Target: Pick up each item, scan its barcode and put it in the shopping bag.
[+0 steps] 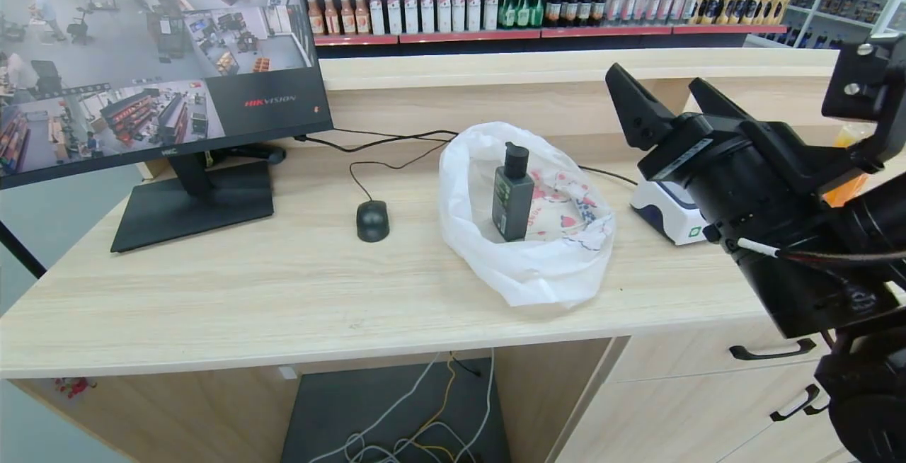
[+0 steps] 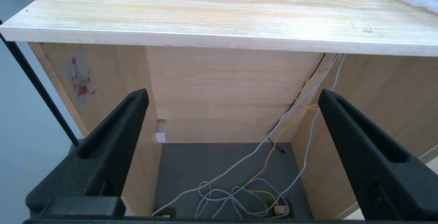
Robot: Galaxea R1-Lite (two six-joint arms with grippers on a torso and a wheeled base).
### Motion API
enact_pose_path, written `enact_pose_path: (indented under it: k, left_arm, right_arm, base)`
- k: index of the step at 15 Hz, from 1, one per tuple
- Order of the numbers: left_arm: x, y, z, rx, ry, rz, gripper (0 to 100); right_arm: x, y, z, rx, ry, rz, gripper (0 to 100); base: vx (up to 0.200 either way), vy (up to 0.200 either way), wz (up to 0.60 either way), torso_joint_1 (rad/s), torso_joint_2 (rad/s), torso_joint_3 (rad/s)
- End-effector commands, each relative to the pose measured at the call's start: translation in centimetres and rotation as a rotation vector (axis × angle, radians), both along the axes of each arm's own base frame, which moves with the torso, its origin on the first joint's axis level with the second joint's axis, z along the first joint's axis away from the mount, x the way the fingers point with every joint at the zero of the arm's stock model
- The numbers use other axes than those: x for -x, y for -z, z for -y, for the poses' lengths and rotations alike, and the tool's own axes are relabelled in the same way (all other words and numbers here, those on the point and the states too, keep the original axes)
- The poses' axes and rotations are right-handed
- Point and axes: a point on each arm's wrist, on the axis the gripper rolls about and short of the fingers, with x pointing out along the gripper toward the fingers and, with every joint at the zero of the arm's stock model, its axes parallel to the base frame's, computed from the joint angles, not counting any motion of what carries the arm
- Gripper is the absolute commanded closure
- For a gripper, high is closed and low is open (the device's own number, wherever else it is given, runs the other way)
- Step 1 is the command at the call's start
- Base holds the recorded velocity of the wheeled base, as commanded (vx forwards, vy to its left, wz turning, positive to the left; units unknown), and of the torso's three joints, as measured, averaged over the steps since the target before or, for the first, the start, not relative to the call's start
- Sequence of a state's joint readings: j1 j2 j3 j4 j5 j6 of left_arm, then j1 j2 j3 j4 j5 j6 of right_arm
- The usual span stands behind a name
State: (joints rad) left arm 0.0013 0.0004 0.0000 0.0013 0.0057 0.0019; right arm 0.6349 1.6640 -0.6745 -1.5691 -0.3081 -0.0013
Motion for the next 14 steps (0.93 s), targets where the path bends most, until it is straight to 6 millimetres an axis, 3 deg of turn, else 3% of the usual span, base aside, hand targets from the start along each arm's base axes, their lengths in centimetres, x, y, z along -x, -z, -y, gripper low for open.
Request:
enact_pose_path:
  k: [1, 3, 5, 8, 14]
  left_arm:
    - [0.0, 0.0, 0.0, 0.000, -0.001, 0.000, 0]
    - [0.0, 0.0, 0.0, 0.000, -0.001, 0.000, 0]
    - [0.0, 0.0, 0.0, 0.000, -0.001, 0.000, 0]
    - [0.0, 0.0, 0.0, -0.001, -0.001, 0.000, 0]
    - [0.0, 0.0, 0.0, -0.007, -0.001, 0.000, 0]
  right_arm:
    - [0.3, 0.2, 0.3, -0.008, 0.007, -0.012, 0]
    - [0.8, 0.9, 0.9, -0.013, 0.083, -0.062, 0]
    - [1.8, 3.4, 2.1, 0.069, 0.115, -0.141, 0]
    - [1.4, 1.4, 1.6, 0.037, 0.091, -0.083, 0]
    - [1.2, 3.8, 0.7, 0.071, 0.049, -0.147, 0]
  base:
    - [-0.200, 0.000, 0.00, 0.002, 0.01, 0.007]
    - [-0.200, 0.000, 0.00, 0.010, 0.00, 0.002]
    - [0.000, 0.000, 0.00, 0.000, 0.00, 0.000]
    - [0.000, 0.000, 0.00, 0.000, 0.00, 0.000]
    - [0.000, 0.000, 0.00, 0.000, 0.00, 0.000]
